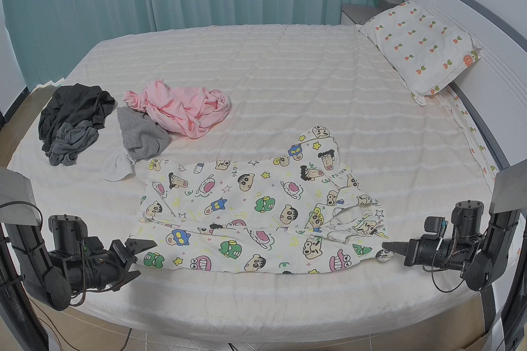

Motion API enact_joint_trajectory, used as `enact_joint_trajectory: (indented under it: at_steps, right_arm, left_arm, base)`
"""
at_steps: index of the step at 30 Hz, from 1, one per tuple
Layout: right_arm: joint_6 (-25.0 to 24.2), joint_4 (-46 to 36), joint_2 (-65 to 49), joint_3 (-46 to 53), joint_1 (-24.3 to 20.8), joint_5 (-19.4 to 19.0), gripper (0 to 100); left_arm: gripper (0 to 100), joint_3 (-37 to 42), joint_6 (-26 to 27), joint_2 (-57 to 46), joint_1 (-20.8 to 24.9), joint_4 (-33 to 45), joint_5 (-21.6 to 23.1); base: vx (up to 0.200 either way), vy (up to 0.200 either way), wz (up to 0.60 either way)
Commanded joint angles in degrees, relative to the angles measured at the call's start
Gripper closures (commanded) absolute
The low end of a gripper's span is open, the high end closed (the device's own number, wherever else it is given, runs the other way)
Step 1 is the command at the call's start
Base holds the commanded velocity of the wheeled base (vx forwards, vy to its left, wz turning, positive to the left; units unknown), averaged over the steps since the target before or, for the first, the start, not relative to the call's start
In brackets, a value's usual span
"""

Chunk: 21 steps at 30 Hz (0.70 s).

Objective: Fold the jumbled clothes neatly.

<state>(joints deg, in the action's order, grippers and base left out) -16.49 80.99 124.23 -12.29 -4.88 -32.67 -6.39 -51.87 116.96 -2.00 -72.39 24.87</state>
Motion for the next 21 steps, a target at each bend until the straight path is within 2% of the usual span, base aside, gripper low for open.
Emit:
enact_joint_trajectory:
  at_steps: [1, 12, 21]
  right_arm:
    - [0.2, -1.5, -4.2, -0.2, 0.1, 0.0, 100]
    - [1.4, -6.3, -8.0, -1.1, 0.2, 0.0, 100]
    - [4.6, -10.3, -9.4, -0.9, 0.9, 0.0, 100]
  left_arm:
    - [0, 0.1, -0.1, 0.2, 0.0, 0.0, 0.0]
    - [0, 0.1, 0.0, 0.2, 0.0, 0.0, 0.0]
    - [0, 0.1, 0.0, 0.2, 0.0, 0.0, 0.0]
  base:
    - [0.0, 0.0, 0.0]
    - [0.0, 0.0, 0.0]
    - [0.0, 0.0, 0.0]
